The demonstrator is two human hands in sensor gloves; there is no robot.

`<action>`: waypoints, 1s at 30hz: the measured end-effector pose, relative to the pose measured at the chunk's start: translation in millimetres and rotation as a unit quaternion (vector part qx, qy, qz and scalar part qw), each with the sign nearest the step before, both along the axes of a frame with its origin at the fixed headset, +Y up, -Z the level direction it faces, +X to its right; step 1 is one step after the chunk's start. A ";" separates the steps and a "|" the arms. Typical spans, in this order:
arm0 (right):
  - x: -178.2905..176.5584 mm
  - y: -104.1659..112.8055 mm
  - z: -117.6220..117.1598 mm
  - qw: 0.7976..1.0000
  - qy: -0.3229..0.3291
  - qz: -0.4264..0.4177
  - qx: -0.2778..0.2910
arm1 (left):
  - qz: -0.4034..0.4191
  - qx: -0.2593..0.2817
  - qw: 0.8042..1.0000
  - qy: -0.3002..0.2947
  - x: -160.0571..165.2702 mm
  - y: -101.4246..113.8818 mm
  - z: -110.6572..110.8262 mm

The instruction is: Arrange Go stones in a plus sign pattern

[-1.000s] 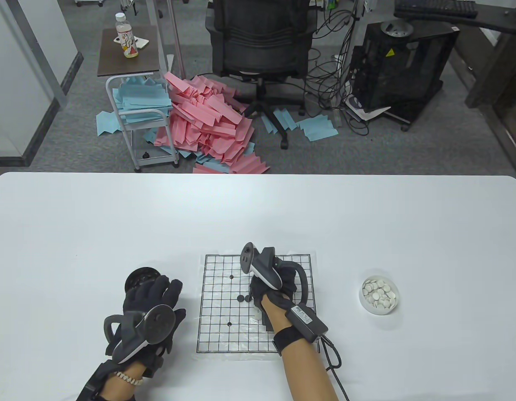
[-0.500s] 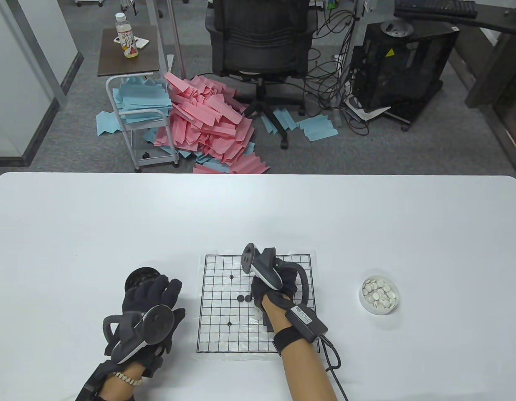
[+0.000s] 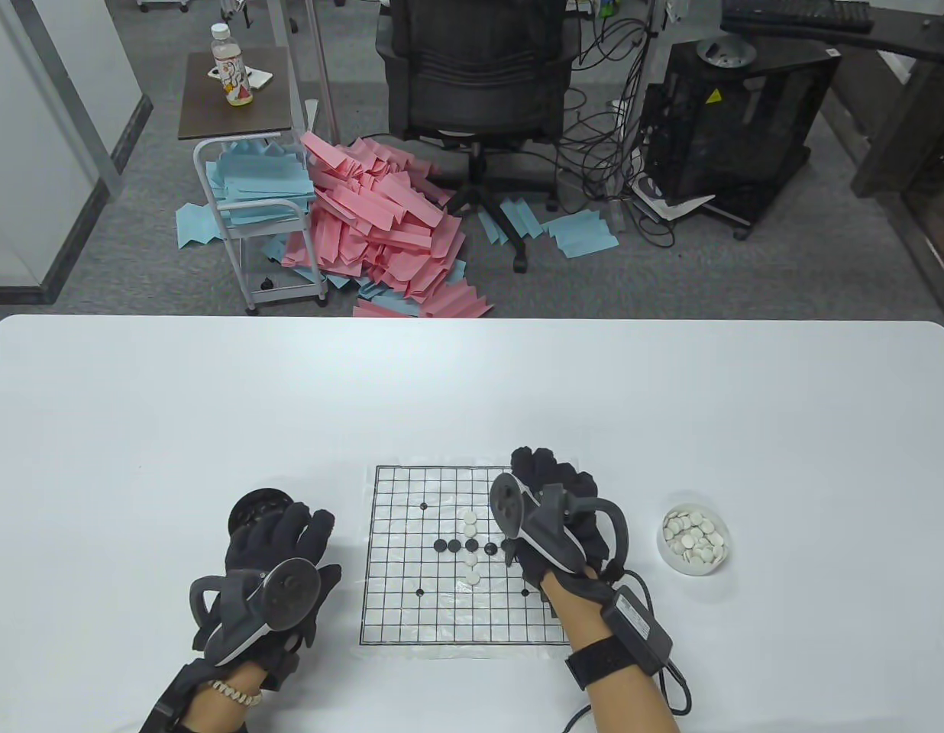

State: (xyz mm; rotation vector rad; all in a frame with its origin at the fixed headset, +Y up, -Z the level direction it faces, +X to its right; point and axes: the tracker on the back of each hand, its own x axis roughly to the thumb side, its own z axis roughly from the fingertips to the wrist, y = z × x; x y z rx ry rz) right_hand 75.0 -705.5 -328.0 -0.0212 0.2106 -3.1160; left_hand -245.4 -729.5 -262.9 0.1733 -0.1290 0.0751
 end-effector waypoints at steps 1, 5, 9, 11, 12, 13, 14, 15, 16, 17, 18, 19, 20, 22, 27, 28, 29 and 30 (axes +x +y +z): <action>7.2 2.0 7.9 1.000 0.004 -0.007 0.007 | 0.001 0.000 1.000 0.000 -0.2 0.0 0.1; 28.9 5.3 33.9 0.999 0.022 -0.006 0.024 | -0.002 0.002 1.000 -0.001 0.0 0.1 0.2; 51.0 -5.2 54.5 0.999 0.036 -0.038 0.004 | 0.000 0.001 1.000 -0.002 0.9 -0.5 0.0; 59.9 -12.5 57.7 0.998 0.039 -0.052 -0.005 | -0.004 0.001 1.000 -0.005 2.2 -0.9 0.3; 63.1 -15.3 57.8 0.998 0.042 -0.055 -0.005 | -0.007 0.001 1.000 -0.006 2.9 -1.2 0.5; 65.6 -17.5 58.1 0.998 0.039 -0.058 0.001 | -0.007 0.001 1.000 -0.006 3.2 -1.3 0.6; 68.4 -21.5 58.4 0.997 0.039 -0.066 0.007 | -0.007 0.001 1.000 -0.006 3.7 -1.5 0.6; 68.8 -23.2 57.4 0.997 0.041 -0.070 0.000 | -0.006 0.001 1.000 -0.007 3.9 -1.6 0.5; 69.0 -24.1 57.0 0.996 0.044 -0.070 -0.012 | -0.005 0.001 1.000 -0.008 4.0 -1.6 0.5; 69.2 -25.3 56.9 0.996 0.046 -0.069 -0.014 | -0.006 0.001 1.000 -0.008 4.2 -1.4 0.6; 68.9 -26.1 57.1 0.997 0.045 -0.068 -0.010 | -0.007 0.001 1.000 -0.008 4.2 -1.3 0.7; 68.0 -26.7 57.4 0.997 0.046 -0.064 -0.009 | -0.006 0.002 1.000 -0.008 4.1 -1.3 0.8; 67.0 -27.2 58.3 0.997 0.048 -0.057 -0.008 | -0.006 0.002 1.000 -0.009 4.1 -1.5 0.8; 65.3 -27.9 59.8 0.998 0.048 -0.049 0.004 | -0.007 0.002 1.000 -0.009 4.6 -2.0 0.8; 62.5 -30.3 61.5 0.998 0.053 -0.032 0.011 | -0.013 -0.001 1.000 -0.012 6.6 -3.3 0.9; 62.2 -30.6 61.6 0.998 0.054 -0.032 0.011 | -0.012 -0.002 1.000 -0.014 6.7 -3.5 0.8; 62.1 -30.6 61.7 0.998 0.054 -0.032 0.011 | -0.011 -0.003 1.000 -0.014 6.9 -3.7 0.8; 62.3 -30.6 61.7 0.998 0.054 -0.032 0.011 | -0.010 -0.003 1.000 -0.014 7.1 -4.0 0.8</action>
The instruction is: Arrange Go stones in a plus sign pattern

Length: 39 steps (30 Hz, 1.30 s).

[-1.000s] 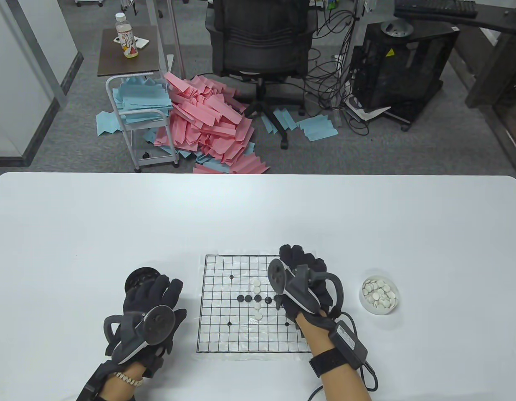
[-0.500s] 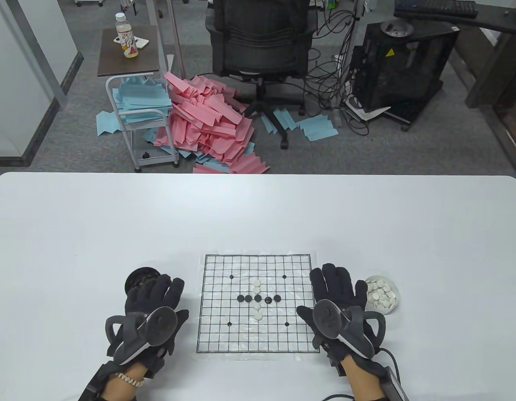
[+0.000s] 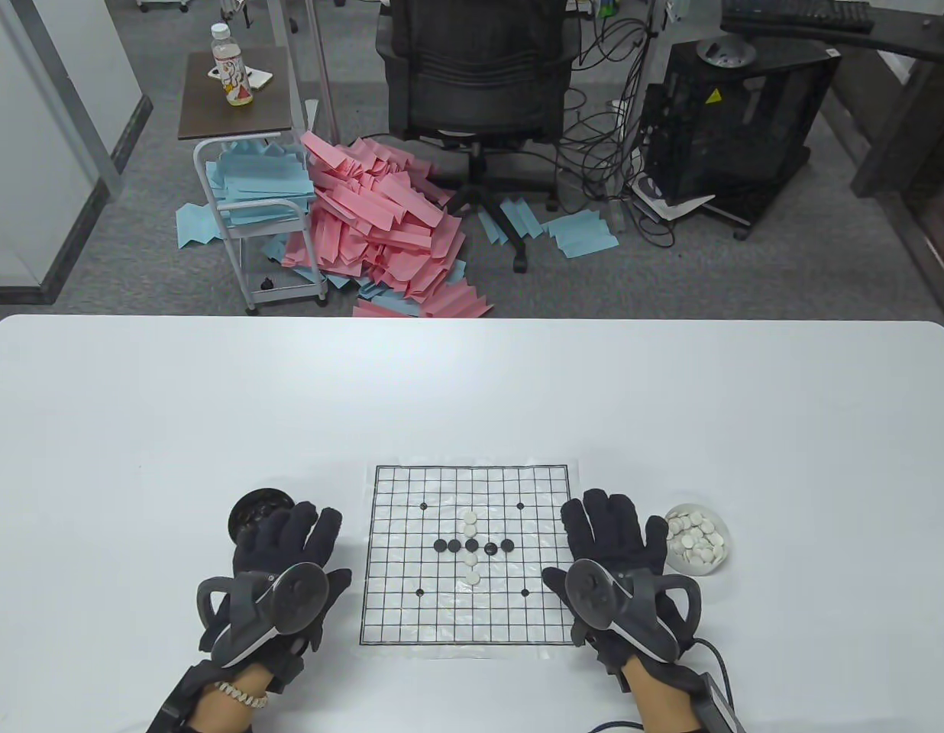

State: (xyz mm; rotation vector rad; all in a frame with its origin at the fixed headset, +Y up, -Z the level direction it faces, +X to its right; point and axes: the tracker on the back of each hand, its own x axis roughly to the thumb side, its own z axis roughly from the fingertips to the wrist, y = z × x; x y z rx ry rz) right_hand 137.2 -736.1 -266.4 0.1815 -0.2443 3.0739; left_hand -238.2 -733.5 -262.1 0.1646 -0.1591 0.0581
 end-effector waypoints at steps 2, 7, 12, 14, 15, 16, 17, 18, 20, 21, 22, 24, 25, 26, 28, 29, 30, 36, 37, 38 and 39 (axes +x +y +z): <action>0.3 -0.5 -0.1 1.000 0.001 -0.004 0.000 | -0.002 -0.001 1.000 0.000 0.5 -0.7 0.0; 1.3 -2.2 -0.8 1.000 0.002 -0.007 -0.003 | 0.002 0.000 1.000 -0.001 0.7 -0.3 0.0; 2.3 -2.5 -0.8 1.000 0.002 -0.012 -0.005 | 0.005 0.003 1.000 -0.002 0.4 -0.5 -0.5; 2.5 -2.7 -0.9 1.000 0.002 -0.013 -0.004 | 0.006 0.004 1.000 -0.003 0.4 -0.5 -0.4; 2.6 -2.9 -0.9 1.000 0.002 -0.013 -0.004 | 0.005 0.004 1.000 -0.004 0.5 -0.5 -0.4; 2.6 -3.1 -0.9 1.000 0.002 -0.014 -0.004 | 0.005 0.005 1.000 -0.004 0.5 -0.4 -0.3; 2.6 -3.2 -0.8 1.000 0.002 -0.013 -0.004 | 0.006 0.005 1.000 -0.005 0.7 -0.4 -0.3; 2.5 -3.3 -0.7 1.000 0.003 -0.012 -0.005 | 0.007 0.006 1.000 -0.006 0.7 -0.4 -0.2; 2.5 -3.0 -0.3 1.000 0.003 -0.010 -0.002 | 0.008 0.006 1.000 -0.007 0.8 -0.5 -0.2; 2.6 -2.8 -0.2 1.000 0.003 -0.010 -0.001 | 0.008 0.007 1.000 -0.007 0.9 -0.5 -0.2; 2.8 -2.6 0.1 1.000 0.003 -0.011 0.002 | 0.007 0.007 1.000 -0.007 0.9 -0.5 -0.2; 2.4 -2.3 0.9 1.000 0.004 -0.010 0.007 | 0.007 0.007 1.000 -0.007 0.8 -0.4 -0.1; 1.8 -2.6 1.3 1.000 0.004 -0.007 0.009 | 0.008 0.007 1.000 -0.007 0.6 -0.3 0.1; 1.2 -3.1 1.4 1.000 0.005 -0.005 0.009 | 0.008 0.008 1.000 -0.007 0.5 -0.2 0.3; 0.2 -4.0 1.4 1.000 0.006 -0.004 0.006 | 0.008 0.009 1.000 -0.009 0.7 -0.4 0.2; -0.3 -4.2 1.5 1.000 0.007 -0.006 0.005 | 0.007 0.009 1.000 -0.009 0.9 -0.5 0.1; -0.5 -4.1 1.5 1.000 0.007 -0.007 0.005 | 0.005 0.009 1.000 -0.009 0.9 -0.5 0.1; -0.9 -4.9 1.9 1.000 0.009 -0.007 0.006 | 0.006 0.010 1.000 -0.009 1.1 -0.3 0.4; -0.6 -5.0 1.8 1.000 0.009 -0.006 0.006 | 0.006 0.009 1.000 -0.009 1.3 -0.5 0.3; -0.2 -5.2 1.7 1.000 0.008 -0.007 0.005 | 0.006 0.009 1.000 -0.009 1.4 -0.7 0.3; 0.1 -5.2 1.6 1.000 0.008 -0.007 0.004 | 0.005 0.008 1.000 -0.009 1.7 -1.0 0.2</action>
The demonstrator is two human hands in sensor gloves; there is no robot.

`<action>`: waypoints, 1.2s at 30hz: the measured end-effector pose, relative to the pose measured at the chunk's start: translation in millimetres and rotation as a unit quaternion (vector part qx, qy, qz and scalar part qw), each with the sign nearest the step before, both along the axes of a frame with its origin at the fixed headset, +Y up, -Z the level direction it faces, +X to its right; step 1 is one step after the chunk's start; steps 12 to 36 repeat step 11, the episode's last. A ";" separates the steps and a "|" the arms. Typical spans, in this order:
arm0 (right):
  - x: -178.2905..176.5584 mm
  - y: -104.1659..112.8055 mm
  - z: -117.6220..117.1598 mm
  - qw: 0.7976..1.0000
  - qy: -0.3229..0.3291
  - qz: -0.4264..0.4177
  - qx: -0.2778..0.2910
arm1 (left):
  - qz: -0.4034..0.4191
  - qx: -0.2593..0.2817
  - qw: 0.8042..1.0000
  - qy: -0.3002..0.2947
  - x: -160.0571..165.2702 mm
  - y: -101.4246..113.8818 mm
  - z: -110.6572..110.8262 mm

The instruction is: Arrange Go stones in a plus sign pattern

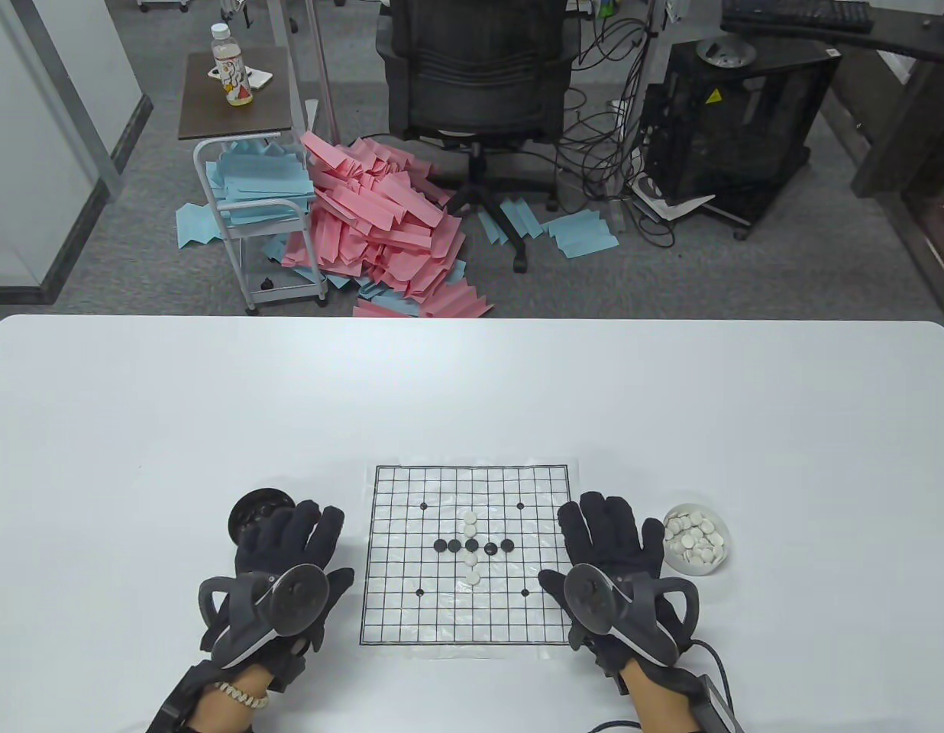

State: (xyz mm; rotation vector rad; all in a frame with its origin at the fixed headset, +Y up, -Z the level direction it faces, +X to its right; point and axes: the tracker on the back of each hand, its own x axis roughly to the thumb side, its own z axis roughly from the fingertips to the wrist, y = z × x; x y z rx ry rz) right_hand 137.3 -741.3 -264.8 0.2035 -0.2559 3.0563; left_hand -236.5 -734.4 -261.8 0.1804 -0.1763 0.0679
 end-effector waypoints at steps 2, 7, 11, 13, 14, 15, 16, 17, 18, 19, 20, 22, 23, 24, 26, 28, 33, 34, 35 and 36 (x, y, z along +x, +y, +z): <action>0.4 0.0 -0.1 1.000 -0.001 0.000 -0.001 | -0.001 -0.001 1.000 0.000 0.3 0.1 0.0; -0.4 0.0 0.3 1.000 0.001 0.000 -0.003 | -0.002 0.001 1.000 -0.002 0.8 0.1 0.3; -0.6 -0.4 0.2 1.000 0.002 -0.001 -0.002 | 0.000 0.003 1.000 -0.001 0.3 0.8 0.3; -0.6 -0.4 0.2 1.000 0.002 -0.001 -0.002 | 0.000 0.003 1.000 -0.001 0.3 0.8 0.3; -0.6 -0.4 0.2 1.000 0.002 -0.001 -0.002 | 0.000 0.003 1.000 -0.001 0.3 0.8 0.3; -0.6 -0.4 0.2 1.000 0.002 -0.001 -0.002 | 0.000 0.003 1.000 -0.001 0.3 0.8 0.3; -0.6 -0.4 0.2 1.000 0.002 -0.001 -0.002 | 0.000 0.003 1.000 -0.001 0.3 0.8 0.3; -0.6 -0.4 0.2 1.000 0.002 -0.001 -0.002 | 0.000 0.003 1.000 -0.001 0.3 0.8 0.3; -0.6 -0.4 0.2 1.000 0.002 -0.001 -0.002 | 0.000 0.003 1.000 -0.001 0.3 0.8 0.3; -0.6 -0.4 0.2 1.000 0.002 -0.001 -0.002 | 0.000 0.003 1.000 -0.001 0.3 0.8 0.3; -0.6 -0.4 0.2 1.000 0.002 -0.001 -0.002 | 0.000 0.003 1.000 -0.001 0.3 0.8 0.3; -0.6 -0.4 0.2 1.000 0.002 -0.001 -0.002 | 0.000 0.003 1.000 -0.001 0.3 0.8 0.3; -0.6 -0.4 0.2 1.000 0.002 -0.001 -0.002 | 0.000 0.003 1.000 -0.001 0.3 0.8 0.3; -0.6 -0.4 0.2 1.000 0.002 -0.001 -0.002 | 0.000 0.003 1.000 -0.001 0.3 0.8 0.3; -0.6 -0.4 0.2 1.000 0.002 -0.001 -0.002 | 0.000 0.003 1.000 -0.001 0.3 0.8 0.3; -0.6 -0.4 0.2 1.000 0.002 -0.001 -0.002 | 0.000 0.003 1.000 -0.001 0.3 0.8 0.3; -0.6 -0.4 0.2 1.000 0.002 -0.001 -0.002 | 0.000 0.003 1.000 -0.001 0.3 0.8 0.3; -0.6 -0.4 0.2 1.000 0.002 -0.001 -0.002 | 0.000 0.003 1.000 -0.001 0.3 0.8 0.3; -0.6 -0.4 0.2 1.000 0.002 -0.001 -0.002 | 0.000 0.003 1.000 -0.001 0.3 0.8 0.3; -0.6 -0.4 0.2 1.000 0.002 -0.001 -0.002 | 0.000 0.003 1.000 -0.001 0.3 0.8 0.3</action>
